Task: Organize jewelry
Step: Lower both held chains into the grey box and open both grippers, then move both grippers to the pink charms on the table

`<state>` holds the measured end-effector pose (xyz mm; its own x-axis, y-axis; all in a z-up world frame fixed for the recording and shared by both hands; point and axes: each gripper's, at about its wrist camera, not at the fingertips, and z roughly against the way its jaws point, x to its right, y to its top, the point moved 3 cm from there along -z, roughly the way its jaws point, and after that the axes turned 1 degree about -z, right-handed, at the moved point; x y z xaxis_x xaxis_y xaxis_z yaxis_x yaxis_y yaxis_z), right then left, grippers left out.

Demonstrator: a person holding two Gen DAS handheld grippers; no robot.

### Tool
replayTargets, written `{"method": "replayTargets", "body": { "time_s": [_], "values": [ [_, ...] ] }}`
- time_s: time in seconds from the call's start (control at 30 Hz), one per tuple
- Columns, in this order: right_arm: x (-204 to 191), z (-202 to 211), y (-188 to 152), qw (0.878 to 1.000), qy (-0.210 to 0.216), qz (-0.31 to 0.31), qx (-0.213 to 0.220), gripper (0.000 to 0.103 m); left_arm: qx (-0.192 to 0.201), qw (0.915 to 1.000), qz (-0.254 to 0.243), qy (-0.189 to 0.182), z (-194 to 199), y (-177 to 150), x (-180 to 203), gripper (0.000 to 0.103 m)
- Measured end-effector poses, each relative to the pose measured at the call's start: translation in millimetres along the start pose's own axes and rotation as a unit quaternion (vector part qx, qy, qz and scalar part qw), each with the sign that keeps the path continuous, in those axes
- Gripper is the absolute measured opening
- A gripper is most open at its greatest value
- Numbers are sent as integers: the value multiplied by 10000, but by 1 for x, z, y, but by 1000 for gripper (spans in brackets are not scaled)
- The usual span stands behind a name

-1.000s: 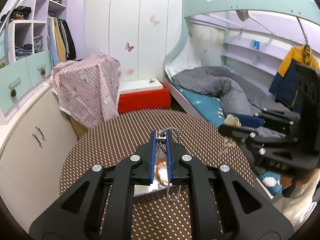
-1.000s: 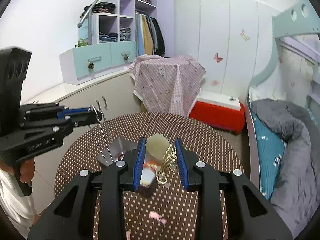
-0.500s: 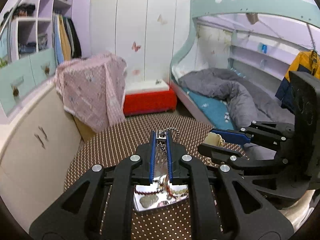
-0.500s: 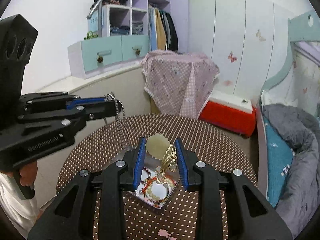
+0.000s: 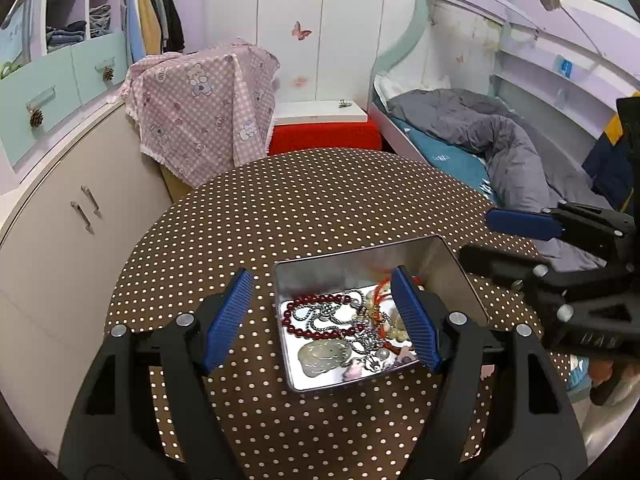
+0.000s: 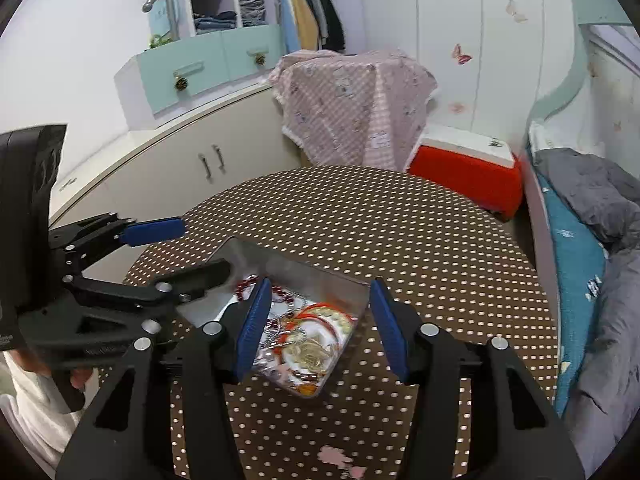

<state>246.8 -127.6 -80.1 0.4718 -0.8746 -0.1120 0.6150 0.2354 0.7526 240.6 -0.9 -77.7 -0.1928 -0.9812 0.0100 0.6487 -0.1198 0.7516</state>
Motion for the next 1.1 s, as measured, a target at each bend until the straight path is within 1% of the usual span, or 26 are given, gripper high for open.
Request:
{"method": "replayTargets", "body": {
  "time_s": [0.07, 0.17, 0.5, 0.73, 0.8, 0.87, 0.97, 1.1],
  "values": [
    [2, 3, 0, 10000, -40, -17, 16, 50, 6, 10000, -13, 43, 0, -1, -2, 71],
    [2, 3, -2, 10000, -69, -7, 18, 52, -9, 10000, 38, 5, 1, -3, -4, 71],
    [2, 12, -10, 9999, -130, -13, 7, 53, -33, 10000, 11, -86, 6, -9, 3, 71],
    [7, 27, -24, 9996, -241, -140, 54, 56, -46, 9997, -32, -245, 16, -22, 16, 75],
    [10, 32, -29, 9994, -277, -201, 59, 56, -67, 9996, -79, -280, 19, -28, 22, 79],
    [13, 37, -36, 9990, -343, -268, 65, 59, -100, 9993, -98, -343, 22, -35, 29, 85],
    [18, 45, -50, 9984, -392, -399, 73, 64, -204, 9987, -232, -413, 25, -47, 40, 87],
    [25, 51, -71, 9968, -517, -603, 8, 65, -345, 9971, -449, -517, 26, -62, 56, 88]
  ]
}}
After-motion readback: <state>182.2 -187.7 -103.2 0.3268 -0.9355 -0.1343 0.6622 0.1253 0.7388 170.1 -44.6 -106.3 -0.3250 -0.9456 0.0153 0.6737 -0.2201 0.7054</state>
